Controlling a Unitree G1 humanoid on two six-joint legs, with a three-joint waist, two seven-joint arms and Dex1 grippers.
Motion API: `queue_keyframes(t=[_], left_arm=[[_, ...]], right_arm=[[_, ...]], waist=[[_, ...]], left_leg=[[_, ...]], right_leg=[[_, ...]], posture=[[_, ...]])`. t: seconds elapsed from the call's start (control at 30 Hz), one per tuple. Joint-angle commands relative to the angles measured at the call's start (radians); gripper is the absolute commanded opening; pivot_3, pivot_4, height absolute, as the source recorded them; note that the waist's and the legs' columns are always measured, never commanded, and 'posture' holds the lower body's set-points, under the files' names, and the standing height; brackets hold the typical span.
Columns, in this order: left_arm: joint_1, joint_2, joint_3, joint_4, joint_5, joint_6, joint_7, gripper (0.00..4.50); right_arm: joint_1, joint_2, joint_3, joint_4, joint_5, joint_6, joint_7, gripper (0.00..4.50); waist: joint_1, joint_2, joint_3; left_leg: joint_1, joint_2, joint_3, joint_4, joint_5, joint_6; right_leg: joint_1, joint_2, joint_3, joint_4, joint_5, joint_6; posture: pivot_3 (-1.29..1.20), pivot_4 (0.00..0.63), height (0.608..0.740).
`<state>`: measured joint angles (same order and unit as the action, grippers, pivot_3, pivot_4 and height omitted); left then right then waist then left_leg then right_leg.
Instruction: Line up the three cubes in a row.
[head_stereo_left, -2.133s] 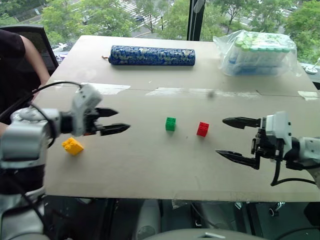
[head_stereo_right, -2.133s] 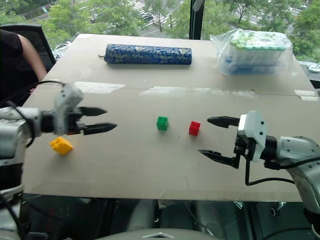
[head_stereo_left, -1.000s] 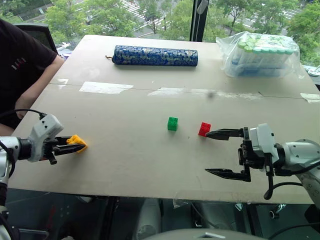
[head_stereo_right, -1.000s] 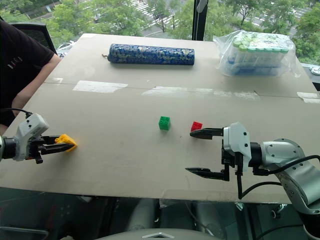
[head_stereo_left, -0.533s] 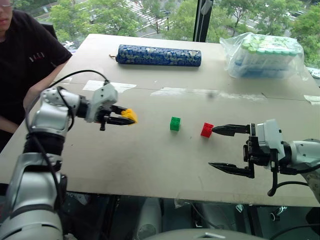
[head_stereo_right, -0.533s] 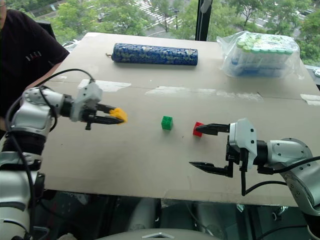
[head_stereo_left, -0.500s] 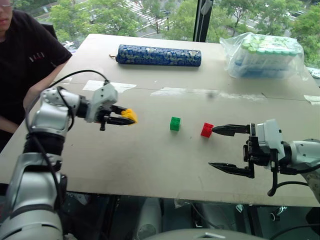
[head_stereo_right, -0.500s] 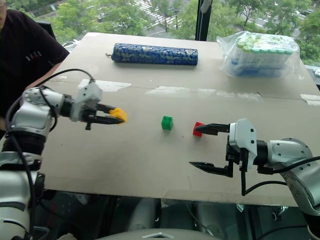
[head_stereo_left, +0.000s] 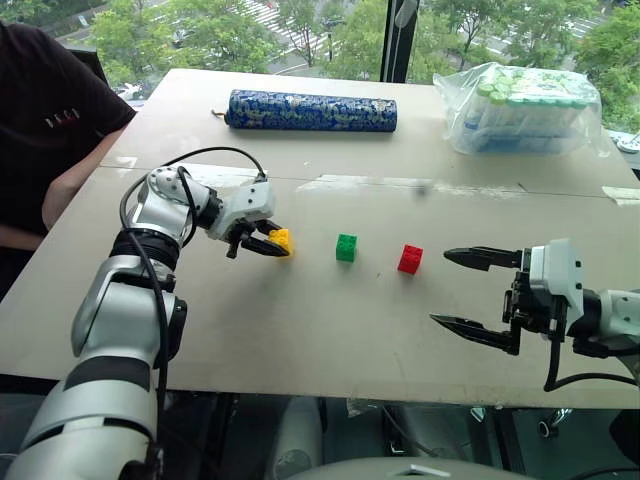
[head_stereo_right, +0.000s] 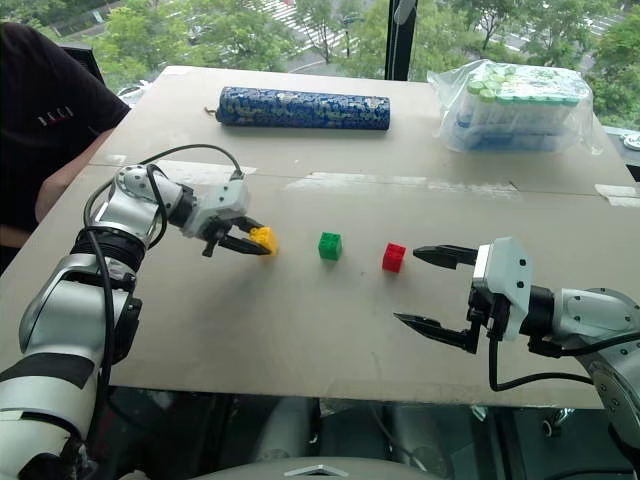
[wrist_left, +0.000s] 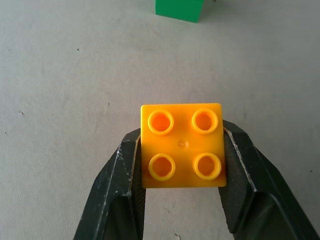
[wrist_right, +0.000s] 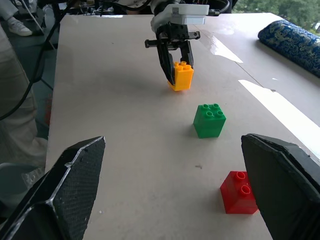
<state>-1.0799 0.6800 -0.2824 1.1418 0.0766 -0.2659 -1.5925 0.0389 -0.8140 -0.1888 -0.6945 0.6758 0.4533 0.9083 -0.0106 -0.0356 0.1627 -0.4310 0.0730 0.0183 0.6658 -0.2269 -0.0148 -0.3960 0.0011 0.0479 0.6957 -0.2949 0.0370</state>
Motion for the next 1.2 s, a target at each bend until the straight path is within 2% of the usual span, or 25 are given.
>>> queue_keyframes(t=[0.03,0.7,0.73,0.77,0.9,1.07,1.13,1.2], left_arm=[[-0.043,0.001,0.019,0.032,0.022,-0.040,0.017,1.30],[-0.084,-0.037,0.008,0.114,0.118,-0.143,0.056,1.30],[-0.083,-0.038,0.008,0.114,0.119,-0.146,0.054,2.30],[-0.082,-0.039,0.008,0.114,0.121,-0.149,0.052,2.62],[-0.078,-0.042,0.035,0.109,0.105,-0.149,0.060,4.49],[-0.014,0.014,0.128,0.006,-0.003,-0.058,-0.009,4.49],[0.057,0.055,0.170,-0.115,-0.076,0.023,-0.020,4.49],[0.183,0.105,0.240,-0.335,-0.176,0.192,-0.022,4.49]], right_arm=[[0.002,-0.011,-0.041,-0.035,0.007,-0.006,-0.012,4.50],[0.048,-0.019,-0.077,-0.079,0.024,0.016,-0.041,4.50],[0.049,-0.019,-0.078,-0.079,0.024,0.017,-0.041,4.50],[0.050,-0.020,-0.079,-0.080,0.025,0.018,-0.041,4.50],[0.057,-0.018,-0.082,-0.081,0.022,0.016,-0.045,4.50],[0.085,-0.014,-0.099,-0.070,0.014,0.017,-0.058,4.50],[0.106,-0.012,-0.105,-0.061,0.004,0.015,-0.059,4.50],[0.133,-0.001,-0.113,-0.043,-0.011,0.004,-0.064,4.50]], waist=[[0.000,0.000,0.000],[0.001,0.000,0.000],[0.001,0.000,0.000],[0.001,0.000,0.000],[0.000,0.000,0.000],[-0.003,0.000,0.000],[-0.010,0.000,0.000],[-0.010,0.001,0.000]], left_leg=[[0.000,0.000,0.000,0.000,0.000,0.000],[0.000,0.000,0.000,0.000,0.000,0.000],[0.000,0.000,0.000,0.000,0.000,0.000],[0.000,0.000,0.000,0.000,0.000,0.000],[0.000,0.000,0.000,0.000,0.000,0.000],[0.000,0.000,0.000,0.000,0.000,0.000],[0.001,0.000,0.000,0.000,0.000,0.000],[0.001,0.001,0.000,-0.001,0.000,0.000]], right_leg=[[0.000,0.000,0.000,0.000,0.000,0.000],[0.001,0.000,-0.001,0.000,0.000,0.000],[0.001,0.000,-0.001,0.000,0.000,0.000],[0.001,0.000,-0.001,0.000,0.000,0.000],[0.001,0.000,-0.001,0.000,0.000,0.000],[0.000,0.000,-0.001,0.000,0.000,0.000],[0.000,0.000,0.000,0.000,0.000,0.000],[0.000,0.000,0.000,0.001,0.000,0.000]], posture=[[0.00,0.150,0.740],[0.00,0.150,0.740],[0.00,0.150,0.740],[0.00,0.150,0.740],[0.00,0.150,0.740],[0.00,0.150,0.740],[0.00,0.150,0.740],[0.00,0.150,0.740]])
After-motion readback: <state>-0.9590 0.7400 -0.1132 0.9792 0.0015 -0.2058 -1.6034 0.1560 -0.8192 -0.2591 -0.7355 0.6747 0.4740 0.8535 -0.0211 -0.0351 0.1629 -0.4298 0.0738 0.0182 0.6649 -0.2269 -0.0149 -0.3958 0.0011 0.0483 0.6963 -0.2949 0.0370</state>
